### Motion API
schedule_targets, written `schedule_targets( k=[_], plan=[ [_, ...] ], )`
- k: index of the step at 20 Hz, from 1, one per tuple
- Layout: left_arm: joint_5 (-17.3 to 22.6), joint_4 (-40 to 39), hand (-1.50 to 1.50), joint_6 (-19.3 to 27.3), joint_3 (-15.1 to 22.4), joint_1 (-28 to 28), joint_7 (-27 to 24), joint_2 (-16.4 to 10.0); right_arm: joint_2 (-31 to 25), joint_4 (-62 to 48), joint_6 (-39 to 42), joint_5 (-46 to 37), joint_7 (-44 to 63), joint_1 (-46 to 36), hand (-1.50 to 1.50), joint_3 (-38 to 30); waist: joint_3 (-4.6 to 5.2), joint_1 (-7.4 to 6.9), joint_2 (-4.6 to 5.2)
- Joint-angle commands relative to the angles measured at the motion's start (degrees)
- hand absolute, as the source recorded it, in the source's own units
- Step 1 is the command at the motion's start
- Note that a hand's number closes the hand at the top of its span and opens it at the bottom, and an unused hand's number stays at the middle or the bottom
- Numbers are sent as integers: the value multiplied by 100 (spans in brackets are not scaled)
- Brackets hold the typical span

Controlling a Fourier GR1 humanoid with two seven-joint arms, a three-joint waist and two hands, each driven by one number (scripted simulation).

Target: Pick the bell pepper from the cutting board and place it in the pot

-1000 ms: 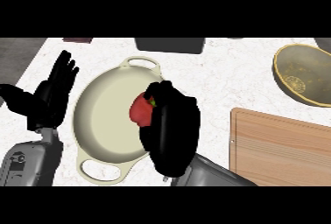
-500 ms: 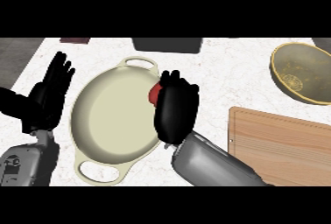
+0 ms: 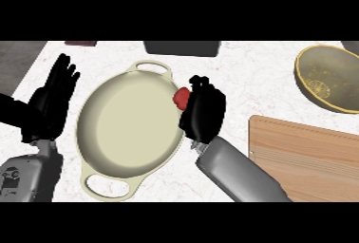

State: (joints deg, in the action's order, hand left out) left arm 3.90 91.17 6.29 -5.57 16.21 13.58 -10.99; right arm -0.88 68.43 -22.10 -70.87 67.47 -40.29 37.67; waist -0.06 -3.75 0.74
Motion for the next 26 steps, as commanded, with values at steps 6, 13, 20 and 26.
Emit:
schedule_targets(
  k=[6,13,20,26],
  plan=[
    [-68,41,0,36,88,-105,-78,100,84,7,-2410,1522,-218,281,-150,-111,-13,-63,20],
    [-104,146,0,80,73,-190,56,68,86,304,-4065,1738,-497,373,-150,66,-3,121,-60],
    [-38,119,0,124,-201,-218,88,-57,86,1106,-4727,1649,-987,1525,-150,419,4,406,-104],
    [-3,556,0,48,-161,-557,181,-13,-603,2629,-3786,2171,-1559,2197,-150,16,4,398,-90]
  ],
)
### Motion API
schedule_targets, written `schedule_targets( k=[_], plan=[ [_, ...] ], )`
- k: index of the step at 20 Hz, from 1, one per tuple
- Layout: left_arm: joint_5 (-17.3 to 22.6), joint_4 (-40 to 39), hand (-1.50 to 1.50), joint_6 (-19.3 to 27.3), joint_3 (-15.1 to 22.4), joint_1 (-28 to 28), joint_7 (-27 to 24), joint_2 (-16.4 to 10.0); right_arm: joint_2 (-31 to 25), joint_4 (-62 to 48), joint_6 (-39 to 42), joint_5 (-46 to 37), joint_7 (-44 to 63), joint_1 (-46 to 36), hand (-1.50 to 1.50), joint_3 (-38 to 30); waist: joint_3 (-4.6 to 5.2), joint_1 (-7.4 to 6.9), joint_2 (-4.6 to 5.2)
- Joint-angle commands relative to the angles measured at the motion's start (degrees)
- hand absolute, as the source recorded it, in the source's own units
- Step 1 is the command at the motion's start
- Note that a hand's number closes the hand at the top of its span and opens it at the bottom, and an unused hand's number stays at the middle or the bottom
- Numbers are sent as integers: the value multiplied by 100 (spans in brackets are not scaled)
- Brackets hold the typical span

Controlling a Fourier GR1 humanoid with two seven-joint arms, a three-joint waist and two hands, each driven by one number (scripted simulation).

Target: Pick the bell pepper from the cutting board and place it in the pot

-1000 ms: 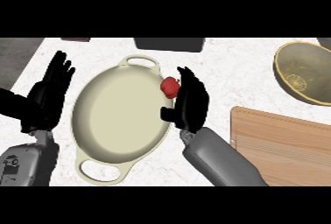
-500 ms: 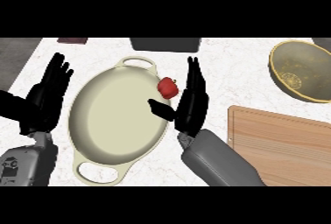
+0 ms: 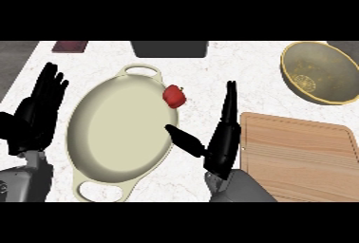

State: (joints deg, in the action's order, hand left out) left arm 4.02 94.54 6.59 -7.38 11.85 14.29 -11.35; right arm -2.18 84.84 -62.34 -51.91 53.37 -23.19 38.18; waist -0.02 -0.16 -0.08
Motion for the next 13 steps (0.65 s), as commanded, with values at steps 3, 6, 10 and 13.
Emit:
schedule_targets(
  k=[3,6,10,13],
  plan=[
    [-166,-190,0,115,79,203,-59,128,-415,952,-248,367,-640,1140,-150,288,0,36,8],
    [170,60,0,-183,-319,152,277,-281,-822,1892,192,416,-597,1604,-150,258,1,34,0],
    [-148,174,0,81,-9,28,151,36,-1382,2221,-149,601,-1058,2419,-150,557,-2,41,-2],
    [26,147,0,-158,-176,-19,201,-97,-1054,1811,-46,1051,-1420,2112,-150,296,0,9,7]
  ],
)
